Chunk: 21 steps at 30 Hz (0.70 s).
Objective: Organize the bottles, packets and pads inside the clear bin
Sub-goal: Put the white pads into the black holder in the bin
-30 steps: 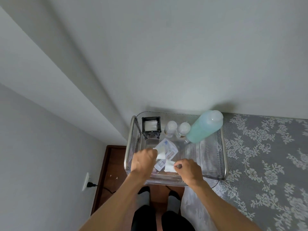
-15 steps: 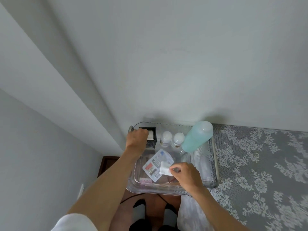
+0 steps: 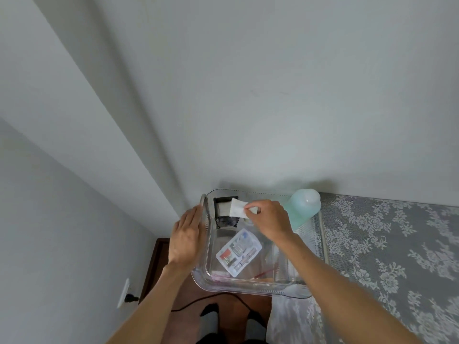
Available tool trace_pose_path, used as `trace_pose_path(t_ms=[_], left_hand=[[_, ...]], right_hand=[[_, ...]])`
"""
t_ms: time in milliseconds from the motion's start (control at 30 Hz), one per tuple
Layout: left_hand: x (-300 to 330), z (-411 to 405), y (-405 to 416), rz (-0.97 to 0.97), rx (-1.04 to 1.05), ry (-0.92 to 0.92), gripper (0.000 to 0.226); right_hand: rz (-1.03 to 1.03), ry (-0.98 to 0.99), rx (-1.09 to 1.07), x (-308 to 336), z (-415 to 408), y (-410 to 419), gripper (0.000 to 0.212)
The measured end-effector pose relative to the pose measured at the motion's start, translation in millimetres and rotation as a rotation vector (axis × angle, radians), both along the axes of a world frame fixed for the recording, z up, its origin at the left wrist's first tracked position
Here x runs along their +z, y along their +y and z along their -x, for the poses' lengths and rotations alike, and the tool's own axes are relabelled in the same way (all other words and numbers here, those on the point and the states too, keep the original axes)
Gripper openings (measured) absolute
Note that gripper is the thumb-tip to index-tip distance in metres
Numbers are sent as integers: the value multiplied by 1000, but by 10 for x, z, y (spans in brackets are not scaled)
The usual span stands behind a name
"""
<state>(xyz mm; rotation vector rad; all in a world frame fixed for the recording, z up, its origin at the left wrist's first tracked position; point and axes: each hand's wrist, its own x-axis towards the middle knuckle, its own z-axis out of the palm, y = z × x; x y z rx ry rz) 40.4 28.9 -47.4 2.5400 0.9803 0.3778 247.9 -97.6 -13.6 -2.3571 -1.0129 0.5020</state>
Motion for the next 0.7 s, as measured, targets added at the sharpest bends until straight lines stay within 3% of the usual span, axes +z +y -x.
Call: trace_pose_path(t_ms=[133, 433, 700], left_hand=[[-5, 103, 4, 84, -33, -46, 47], [-26, 92, -22, 137, -58, -138, 49], [-45, 97, -15, 165, -65, -179, 49]], right_hand=[[-2, -47, 69, -38, -17, 421, 14], [264, -89, 271, -307, -33, 698, 22], [260, -151, 309, -335, -51, 708, 24]])
